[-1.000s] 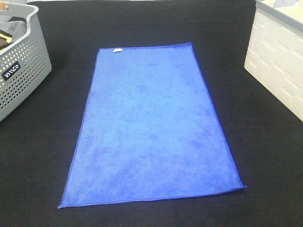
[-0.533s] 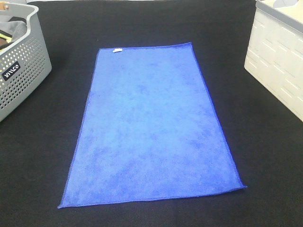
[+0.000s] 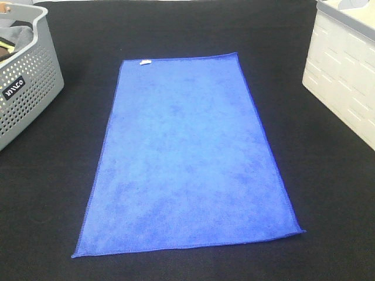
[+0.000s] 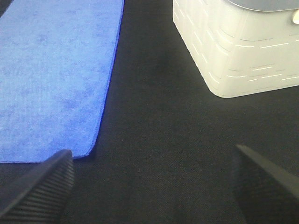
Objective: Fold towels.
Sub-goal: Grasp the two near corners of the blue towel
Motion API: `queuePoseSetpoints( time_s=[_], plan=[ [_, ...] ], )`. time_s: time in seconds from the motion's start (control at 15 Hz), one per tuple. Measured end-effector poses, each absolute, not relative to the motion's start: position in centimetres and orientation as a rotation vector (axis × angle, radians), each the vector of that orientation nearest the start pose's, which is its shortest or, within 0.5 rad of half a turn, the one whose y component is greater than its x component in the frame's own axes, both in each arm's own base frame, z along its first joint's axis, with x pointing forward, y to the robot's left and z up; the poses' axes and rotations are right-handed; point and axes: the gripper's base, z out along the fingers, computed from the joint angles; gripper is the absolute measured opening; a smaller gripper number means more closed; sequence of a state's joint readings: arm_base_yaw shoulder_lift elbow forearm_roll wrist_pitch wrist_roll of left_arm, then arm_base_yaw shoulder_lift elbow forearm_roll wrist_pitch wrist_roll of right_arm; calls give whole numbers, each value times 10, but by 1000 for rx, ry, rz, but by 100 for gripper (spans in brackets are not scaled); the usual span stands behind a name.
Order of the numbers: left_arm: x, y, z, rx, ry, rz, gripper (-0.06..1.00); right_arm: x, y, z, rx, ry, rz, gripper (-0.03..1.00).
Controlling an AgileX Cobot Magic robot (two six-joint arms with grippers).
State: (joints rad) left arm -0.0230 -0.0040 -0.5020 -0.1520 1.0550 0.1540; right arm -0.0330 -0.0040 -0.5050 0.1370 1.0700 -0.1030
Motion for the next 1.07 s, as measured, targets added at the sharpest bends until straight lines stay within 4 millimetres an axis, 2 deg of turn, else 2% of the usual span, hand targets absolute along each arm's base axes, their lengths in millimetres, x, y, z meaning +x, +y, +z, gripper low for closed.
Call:
queuePoseSetpoints(
  time_s=[0.6, 0.73, 0.93, 1.07],
  plan=[
    [-6, -12, 279, 185, 2016, -108, 75, -7, 11, 278, -79, 2036, 79, 85],
    [-6, -14, 287, 120, 1952, -166, 75, -6, 11, 279, -57, 2034, 92, 85],
    [14, -16, 296, 35, 1948, -251, 75, 10, 10, 284, 25, 2092, 140, 85],
    [42, -21, 299, -15, 2039, -356, 75, 38, 12, 290, 69, 2201, 199, 83]
  ],
)
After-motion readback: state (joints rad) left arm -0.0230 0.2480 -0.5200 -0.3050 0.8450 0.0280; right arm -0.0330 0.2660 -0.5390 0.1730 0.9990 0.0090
